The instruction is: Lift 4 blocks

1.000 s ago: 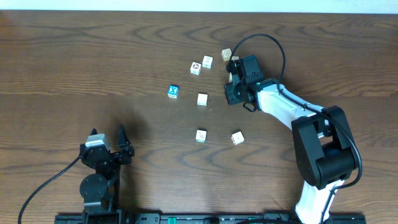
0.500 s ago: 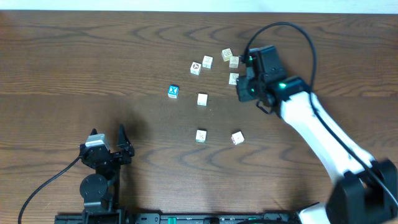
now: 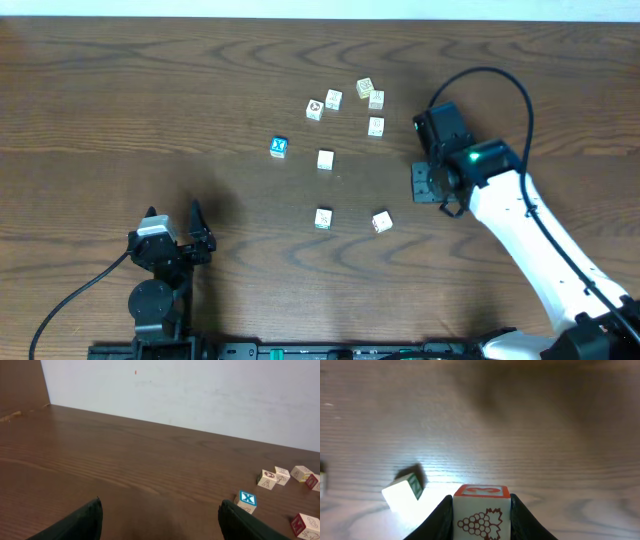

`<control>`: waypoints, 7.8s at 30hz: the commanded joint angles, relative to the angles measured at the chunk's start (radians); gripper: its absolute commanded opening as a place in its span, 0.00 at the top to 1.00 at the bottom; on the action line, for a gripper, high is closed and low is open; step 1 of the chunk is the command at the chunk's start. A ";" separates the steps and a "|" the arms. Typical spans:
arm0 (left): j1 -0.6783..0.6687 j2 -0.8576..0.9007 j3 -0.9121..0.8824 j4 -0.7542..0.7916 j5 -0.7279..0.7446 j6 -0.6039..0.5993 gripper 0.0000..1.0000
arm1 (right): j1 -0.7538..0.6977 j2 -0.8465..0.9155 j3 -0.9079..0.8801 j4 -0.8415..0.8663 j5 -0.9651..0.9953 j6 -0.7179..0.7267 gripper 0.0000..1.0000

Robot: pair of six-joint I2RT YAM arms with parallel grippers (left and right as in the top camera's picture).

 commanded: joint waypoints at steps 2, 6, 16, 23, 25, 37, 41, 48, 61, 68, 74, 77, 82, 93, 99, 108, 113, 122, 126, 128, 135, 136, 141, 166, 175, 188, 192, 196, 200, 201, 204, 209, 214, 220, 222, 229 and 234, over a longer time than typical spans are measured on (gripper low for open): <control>0.004 -0.003 -0.016 -0.044 -0.012 -0.005 0.25 | 0.004 -0.008 -0.165 0.129 -0.056 0.066 0.75; 0.004 -0.003 -0.016 -0.044 -0.012 -0.005 0.25 | 0.004 -0.008 -0.282 0.263 -0.164 0.066 0.75; 0.004 -0.003 -0.016 -0.044 -0.012 -0.005 0.26 | 0.005 -0.008 -0.386 0.356 -0.307 0.066 0.77; 0.004 -0.003 -0.016 -0.044 -0.012 -0.005 0.26 | 0.038 -0.008 -0.388 0.409 -0.323 0.052 0.74; 0.004 -0.003 -0.016 -0.044 -0.012 -0.005 0.26 | 0.056 -0.008 -0.388 0.438 -0.323 0.035 0.72; 0.004 -0.003 -0.016 -0.044 -0.012 -0.005 0.26 | 0.123 -0.006 -0.388 0.518 -0.315 0.040 0.68; 0.004 -0.003 -0.016 -0.044 -0.012 -0.005 0.25 | 0.123 -0.006 -0.388 0.517 -0.291 0.042 0.68; 0.004 -0.003 -0.016 -0.044 -0.012 -0.005 0.26 | 0.121 -0.008 -0.386 0.522 -0.251 0.048 0.66; 0.004 -0.003 -0.016 -0.044 -0.012 -0.005 0.26 | 0.120 -0.092 -0.187 0.364 -0.236 -0.037 0.53; 0.004 -0.003 -0.016 -0.044 -0.012 -0.005 0.26 | 0.120 -0.095 -0.082 0.360 -0.227 -0.111 0.35; 0.004 -0.003 -0.016 -0.044 -0.012 -0.005 0.26 | 0.120 -0.014 -0.082 0.508 -0.051 -0.117 0.23; 0.004 -0.003 -0.016 -0.044 -0.012 -0.005 0.25 | 0.114 0.058 -0.077 0.600 -0.014 -0.091 0.20; 0.004 -0.003 -0.016 -0.044 -0.012 -0.005 0.26 | 0.100 0.208 -0.064 0.755 0.031 0.017 0.19; 0.004 -0.003 -0.016 -0.044 -0.012 -0.005 0.26 | 0.099 0.468 0.100 0.802 0.122 0.137 0.25; 0.004 -0.003 -0.016 -0.044 -0.012 -0.005 0.25 | 0.081 0.550 0.125 0.806 0.172 0.248 0.30; 0.004 -0.003 -0.016 -0.044 -0.012 -0.005 0.26 | 0.031 0.565 0.125 0.815 0.140 0.256 0.46; 0.004 -0.003 -0.016 -0.044 -0.012 -0.005 0.25 | 0.020 0.565 0.125 0.838 0.050 0.157 0.48; 0.004 -0.003 -0.016 -0.044 -0.012 -0.005 0.26 | 0.021 0.565 0.125 0.827 0.014 0.105 0.65; 0.004 -0.003 -0.016 -0.044 -0.012 -0.005 0.26 | 0.021 0.564 0.125 0.830 0.014 0.105 0.67; 0.004 -0.003 -0.016 -0.044 -0.012 -0.005 0.25 | 0.021 0.564 0.125 0.832 0.018 0.106 0.60; 0.004 -0.003 -0.016 -0.044 -0.012 -0.005 0.26 | 0.021 0.564 0.125 0.869 0.073 0.106 0.39; 0.004 -0.003 -0.016 -0.044 -0.012 -0.005 0.26 | 0.021 0.564 0.125 0.876 0.075 0.106 0.39; 0.004 -0.003 -0.016 -0.044 -0.012 -0.005 0.26 | 0.021 0.564 0.125 0.896 0.099 0.118 0.50; 0.004 -0.003 -0.016 -0.044 -0.012 -0.005 0.26 | 0.021 0.333 0.125 0.697 0.097 0.071 0.69; 0.004 -0.003 -0.016 -0.044 -0.012 -0.005 0.25 | 0.021 0.009 0.125 0.303 0.108 0.054 0.70; 0.004 -0.003 -0.016 -0.044 -0.012 -0.005 0.26 | 0.029 -0.103 0.005 -0.073 0.088 0.144 0.77; 0.004 -0.003 -0.016 -0.044 -0.012 -0.005 0.26 | 0.031 -0.103 -0.127 0.059 0.014 0.144 0.77; 0.004 -0.003 -0.016 -0.044 -0.012 -0.005 0.25 | 0.031 -0.103 -0.245 0.182 -0.072 0.144 0.79; 0.004 -0.003 -0.016 -0.044 -0.012 -0.005 0.25 | 0.031 -0.103 -0.344 0.278 -0.159 0.144 0.79; 0.004 -0.003 -0.016 -0.044 -0.012 -0.005 0.26 | 0.031 -0.103 -0.361 0.286 -0.162 0.145 0.79; 0.004 -0.003 -0.016 -0.044 -0.012 -0.005 0.26 | 0.031 -0.103 -0.404 0.303 -0.163 0.144 0.79; 0.004 -0.003 -0.016 -0.044 -0.012 -0.005 0.25 | 0.031 -0.103 -0.425 0.322 -0.201 0.112 0.79; 0.004 -0.003 -0.016 -0.044 -0.012 -0.005 0.26 | 0.051 -0.103 -0.425 0.364 -0.256 0.053 0.79; 0.004 -0.003 -0.016 -0.044 -0.012 -0.005 0.26 | 0.096 -0.103 -0.425 0.401 -0.243 0.037 0.75; 0.004 -0.003 -0.016 -0.044 -0.012 -0.005 0.26 | 0.102 -0.103 -0.425 0.404 -0.237 0.014 0.74; 0.004 -0.003 -0.016 -0.044 -0.012 -0.005 0.26 | 0.103 -0.103 -0.425 0.407 -0.235 -0.036 0.71; 0.004 -0.003 -0.016 -0.044 -0.012 -0.005 0.26 | 0.103 -0.103 -0.425 0.418 -0.208 -0.036 0.70</control>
